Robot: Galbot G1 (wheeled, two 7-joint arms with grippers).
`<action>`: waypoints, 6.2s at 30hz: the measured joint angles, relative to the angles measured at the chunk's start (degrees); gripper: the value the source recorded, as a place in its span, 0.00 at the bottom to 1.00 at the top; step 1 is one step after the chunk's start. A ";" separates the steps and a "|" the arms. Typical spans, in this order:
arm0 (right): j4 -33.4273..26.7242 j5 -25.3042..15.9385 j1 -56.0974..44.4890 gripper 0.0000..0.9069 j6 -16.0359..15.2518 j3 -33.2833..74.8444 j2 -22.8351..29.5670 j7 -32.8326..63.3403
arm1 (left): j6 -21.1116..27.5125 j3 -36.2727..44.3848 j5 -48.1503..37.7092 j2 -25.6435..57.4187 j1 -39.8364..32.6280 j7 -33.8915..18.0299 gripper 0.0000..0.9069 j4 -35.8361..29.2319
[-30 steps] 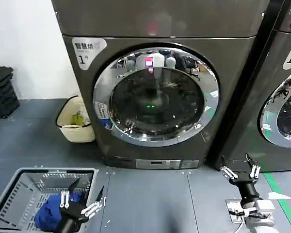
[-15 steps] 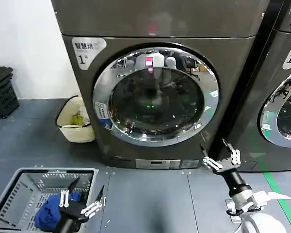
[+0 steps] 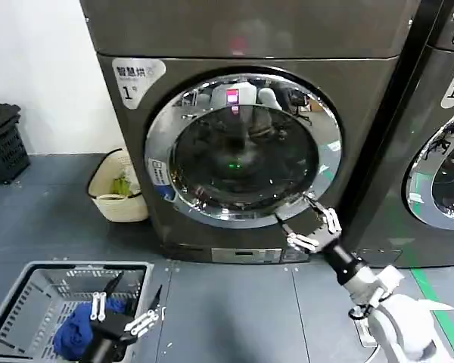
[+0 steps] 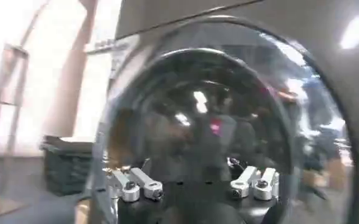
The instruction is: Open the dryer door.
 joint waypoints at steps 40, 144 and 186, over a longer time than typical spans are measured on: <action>-18.48 2.68 30.54 1.00 -1.18 -25.49 4.42 0.86 | -0.03 -0.58 1.62 -1.30 0.56 0.03 1.00 -1.23; -27.36 9.96 42.51 1.00 5.54 -37.54 7.16 -24.92 | 1.61 -8.27 -9.32 5.63 -5.21 1.26 1.00 2.31; -11.18 16.34 27.06 1.00 7.30 -24.20 -8.44 -51.66 | -8.67 -12.98 -32.02 39.40 -27.25 16.14 1.00 25.33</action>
